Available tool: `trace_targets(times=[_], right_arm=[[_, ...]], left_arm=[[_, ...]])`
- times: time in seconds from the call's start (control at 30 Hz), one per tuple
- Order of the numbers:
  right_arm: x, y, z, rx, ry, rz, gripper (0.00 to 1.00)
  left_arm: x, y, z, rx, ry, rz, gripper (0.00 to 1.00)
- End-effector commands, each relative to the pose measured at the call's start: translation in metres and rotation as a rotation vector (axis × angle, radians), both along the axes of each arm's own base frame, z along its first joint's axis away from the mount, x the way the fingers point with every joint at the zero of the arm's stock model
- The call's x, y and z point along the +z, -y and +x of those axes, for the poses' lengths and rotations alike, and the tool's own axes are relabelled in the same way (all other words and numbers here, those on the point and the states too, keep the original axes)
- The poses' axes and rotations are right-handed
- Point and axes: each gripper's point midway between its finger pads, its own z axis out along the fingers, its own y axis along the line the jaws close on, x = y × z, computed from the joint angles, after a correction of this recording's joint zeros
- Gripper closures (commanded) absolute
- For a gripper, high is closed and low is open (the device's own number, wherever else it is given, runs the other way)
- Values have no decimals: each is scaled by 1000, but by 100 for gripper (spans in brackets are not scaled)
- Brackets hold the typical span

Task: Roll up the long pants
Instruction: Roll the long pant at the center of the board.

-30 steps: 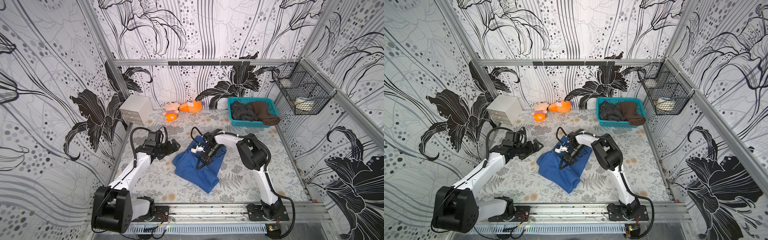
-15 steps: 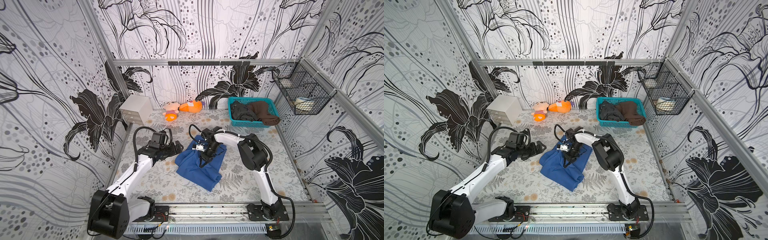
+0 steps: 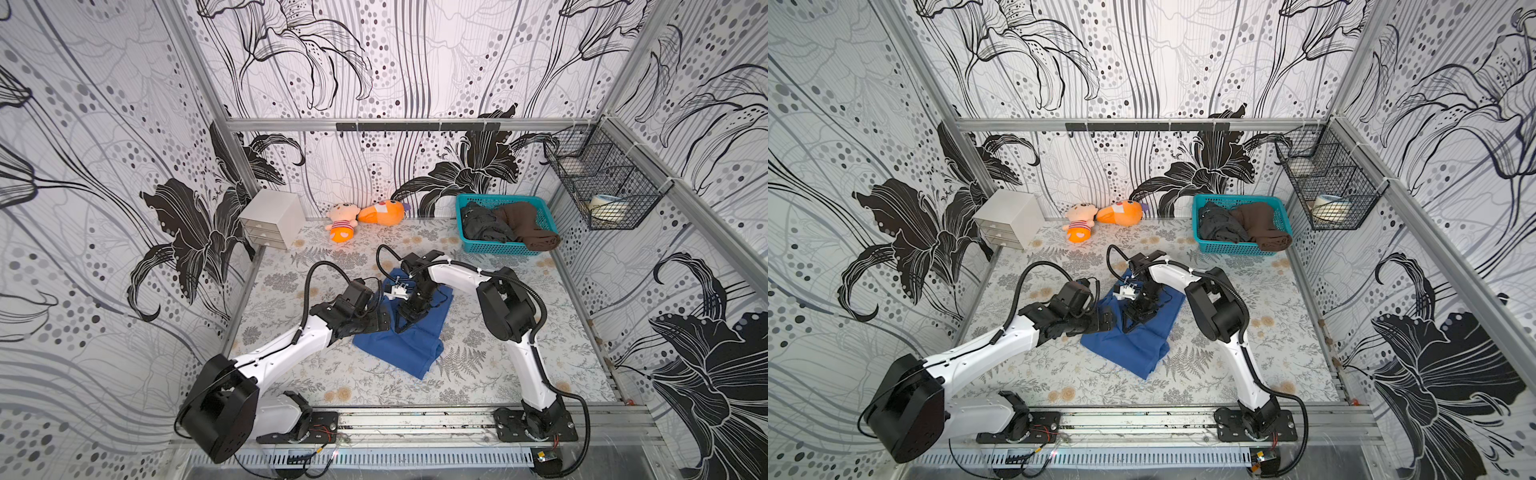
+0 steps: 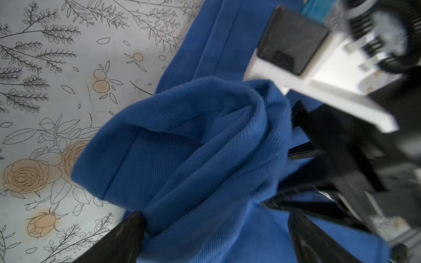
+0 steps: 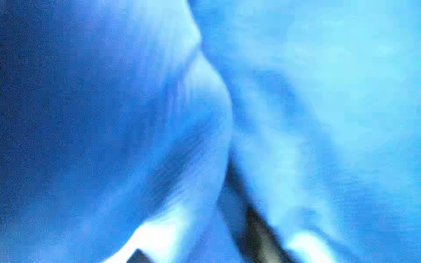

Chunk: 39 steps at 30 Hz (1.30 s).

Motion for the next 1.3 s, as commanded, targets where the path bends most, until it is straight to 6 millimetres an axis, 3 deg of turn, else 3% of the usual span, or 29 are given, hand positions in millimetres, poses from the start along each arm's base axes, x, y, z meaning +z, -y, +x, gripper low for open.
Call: trace_targets(times=[0.0,0.37,0.53,0.83,1.27], right_arm=[[-14,25,31,-17,201,-126,1],[47,50,61,-138,589,-115,1],[71,60,59,-174,711,-66,1],[23,67,50,-138,630,-173,1],[-20,78,48,-25,688,-388,1]], left_arm=[[-3,-9,7,36,11,86,1],[-27,-15,12,55,-44,165,1],[-39,-13,15,74,-86,146,1],[-54,-16,9,101,-143,99,1],[-40,-14,6,108,-116,52,1]])
